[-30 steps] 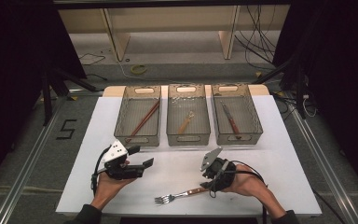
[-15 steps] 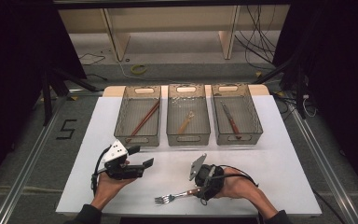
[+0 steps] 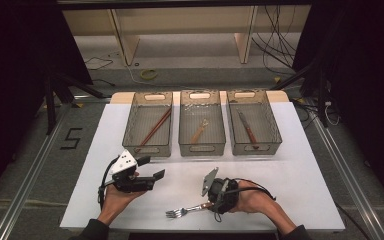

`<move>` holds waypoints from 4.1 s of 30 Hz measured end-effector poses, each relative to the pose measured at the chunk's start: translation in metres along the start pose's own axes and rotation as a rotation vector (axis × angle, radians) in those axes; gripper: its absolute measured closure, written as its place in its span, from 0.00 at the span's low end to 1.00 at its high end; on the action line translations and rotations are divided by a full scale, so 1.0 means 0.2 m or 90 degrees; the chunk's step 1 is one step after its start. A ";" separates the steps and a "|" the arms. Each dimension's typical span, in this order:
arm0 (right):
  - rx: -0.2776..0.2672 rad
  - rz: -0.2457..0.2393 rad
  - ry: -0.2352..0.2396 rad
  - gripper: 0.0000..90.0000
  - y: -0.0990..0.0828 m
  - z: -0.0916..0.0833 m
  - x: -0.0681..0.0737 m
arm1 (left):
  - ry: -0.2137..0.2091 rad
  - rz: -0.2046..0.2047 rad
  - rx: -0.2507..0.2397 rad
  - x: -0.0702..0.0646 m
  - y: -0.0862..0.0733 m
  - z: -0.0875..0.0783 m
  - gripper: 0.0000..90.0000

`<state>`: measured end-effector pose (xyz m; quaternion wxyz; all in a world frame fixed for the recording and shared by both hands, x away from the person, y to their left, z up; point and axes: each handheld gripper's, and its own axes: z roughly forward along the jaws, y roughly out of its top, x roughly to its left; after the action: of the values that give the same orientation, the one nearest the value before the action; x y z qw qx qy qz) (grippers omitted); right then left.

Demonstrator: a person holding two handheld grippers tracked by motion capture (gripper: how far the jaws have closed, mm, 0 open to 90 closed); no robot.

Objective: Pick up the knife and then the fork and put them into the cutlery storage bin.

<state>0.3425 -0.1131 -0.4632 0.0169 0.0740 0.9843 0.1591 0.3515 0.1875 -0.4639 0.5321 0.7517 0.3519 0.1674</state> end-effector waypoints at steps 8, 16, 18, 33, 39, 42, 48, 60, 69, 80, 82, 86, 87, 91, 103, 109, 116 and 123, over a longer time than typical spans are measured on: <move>-0.002 -0.013 0.001 0.83 0.00 0.00 0.00 | 0.000 0.001 0.001 0.00 0.00 0.00 0.25; -0.004 -0.013 0.006 0.85 -0.01 0.00 0.00 | 0.000 0.000 0.001 0.00 0.00 0.00 0.25; -0.008 -0.013 0.006 0.85 -0.01 0.00 0.00 | 0.000 0.001 0.000 0.00 0.00 0.00 0.25; -0.069 0.052 -0.021 0.86 -0.06 -0.06 -0.07 | 0.003 -0.002 -0.004 0.00 0.00 0.00 0.25; -0.087 0.085 -0.043 0.86 -0.09 -0.09 -0.11 | 0.004 -0.002 -0.005 0.00 0.00 0.00 0.25; -0.097 0.099 -0.053 0.86 -0.10 -0.12 -0.13 | 0.004 -0.003 -0.006 0.00 0.00 0.00 0.25; -0.115 0.122 -0.066 0.86 -0.13 -0.15 -0.17 | 0.004 -0.001 -0.005 0.00 0.00 0.00 0.25; -0.132 0.146 -0.086 0.86 -0.16 -0.22 -0.21 | 0.006 -0.001 -0.007 0.00 0.00 0.00 0.25; -0.160 0.166 -0.109 0.86 -0.20 -0.30 -0.24 | 0.007 -0.001 -0.006 0.01 0.00 0.00 0.25; -0.195 0.194 -0.144 0.86 -0.23 -0.39 -0.29 | 0.006 -0.001 -0.006 0.00 0.00 0.00 0.25; -0.205 0.202 -0.152 0.86 -0.24 -0.43 -0.31 | 0.006 -0.001 -0.006 0.01 0.00 0.00 0.25; -0.225 0.217 -0.169 0.86 -0.26 -0.49 -0.34 | 0.006 -0.001 -0.005 0.00 0.00 0.00 0.25; -0.230 0.222 -0.175 0.86 -0.26 -0.50 -0.35 | 0.006 0.000 -0.005 0.00 0.00 0.00 0.25; -0.242 0.241 -0.191 0.86 -0.29 -0.54 -0.39 | 0.006 0.000 -0.005 0.00 0.00 0.00 0.25; -0.270 0.293 -0.236 0.86 -0.38 -0.62 -0.50 | 0.005 -0.001 -0.003 0.00 0.00 0.00 0.25; -0.273 0.314 -0.249 0.86 -0.40 -0.63 -0.54 | 0.005 -0.002 -0.004 0.00 0.00 0.00 0.25; -0.273 0.332 -0.259 0.86 -0.41 -0.63 -0.58 | 0.006 -0.004 -0.005 0.00 0.00 0.00 0.25; -0.275 0.364 -0.277 0.86 -0.42 -0.64 -0.65 | 0.007 -0.006 -0.004 0.01 -0.01 0.00 0.25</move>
<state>0.4519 -0.2512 -0.3672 0.1948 0.3708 0.8416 0.3411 0.3525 0.1883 -0.4652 0.5336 0.7473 0.3577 0.1702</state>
